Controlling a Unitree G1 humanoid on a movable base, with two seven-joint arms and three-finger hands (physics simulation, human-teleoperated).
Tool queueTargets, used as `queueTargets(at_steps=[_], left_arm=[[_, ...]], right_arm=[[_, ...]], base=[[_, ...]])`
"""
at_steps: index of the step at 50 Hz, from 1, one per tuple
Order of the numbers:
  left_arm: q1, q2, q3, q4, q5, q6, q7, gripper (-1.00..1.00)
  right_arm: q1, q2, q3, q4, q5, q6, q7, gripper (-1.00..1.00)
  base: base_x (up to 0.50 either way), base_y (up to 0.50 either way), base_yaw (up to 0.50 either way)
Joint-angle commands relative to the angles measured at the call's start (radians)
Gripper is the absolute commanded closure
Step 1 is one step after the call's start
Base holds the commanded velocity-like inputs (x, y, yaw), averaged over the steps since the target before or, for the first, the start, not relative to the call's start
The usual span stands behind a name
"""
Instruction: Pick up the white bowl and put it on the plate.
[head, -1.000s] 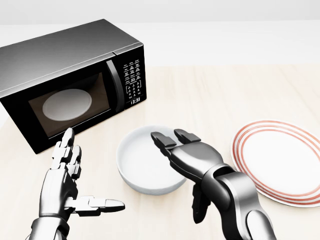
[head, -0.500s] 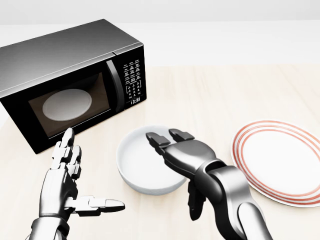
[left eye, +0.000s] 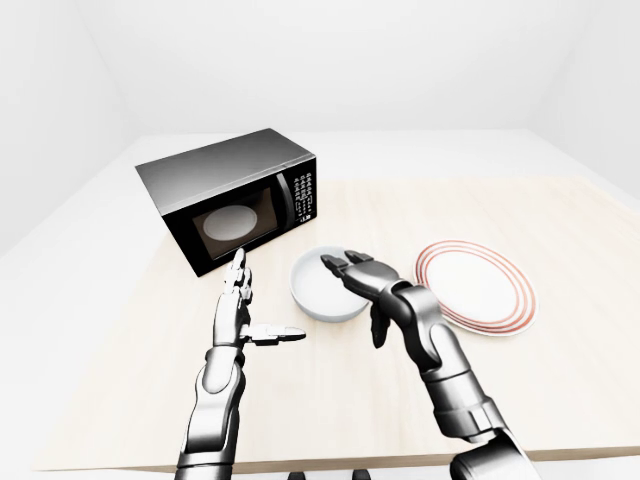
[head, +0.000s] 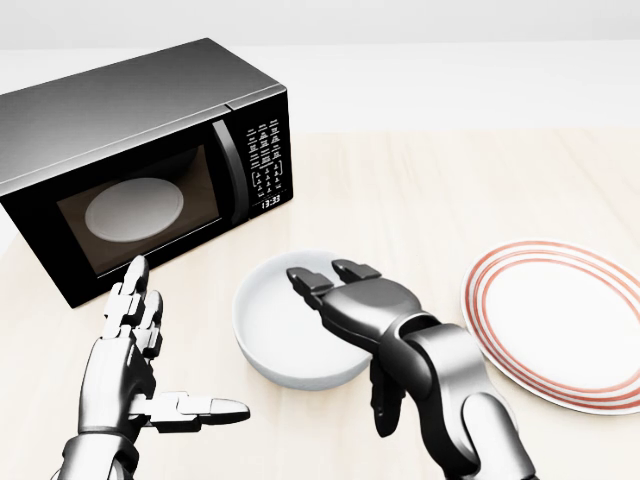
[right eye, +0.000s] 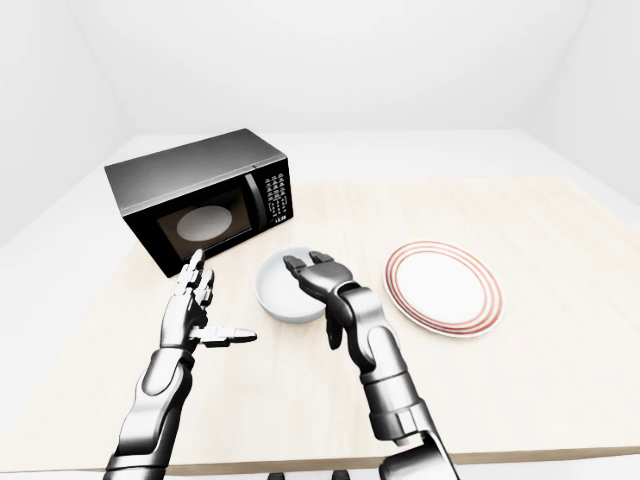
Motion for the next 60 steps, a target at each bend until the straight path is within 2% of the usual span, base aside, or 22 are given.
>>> queueTargets(at_steps=[1,22,60], left_arm=[[0.0,0.0,0.0,0.0,0.0,0.0,0.0,-1.0],[0.0,0.0,0.0,0.0,0.0,0.0,0.0,-1.0],[0.0,0.0,0.0,0.0,0.0,0.0,0.0,-1.0]], right_arm=[[-0.009,0.001,0.002,0.039,-0.011,0.0,0.0,-1.0],[-0.002,0.002,0.01,0.095,-0.03,0.0,0.0,-1.0],[-0.003,0.007,0.022,0.184,-0.062,0.0,-0.058,-1.0]], base=[[0.0,0.0,0.0],[0.0,0.0,0.0],[0.0,0.0,0.0]])
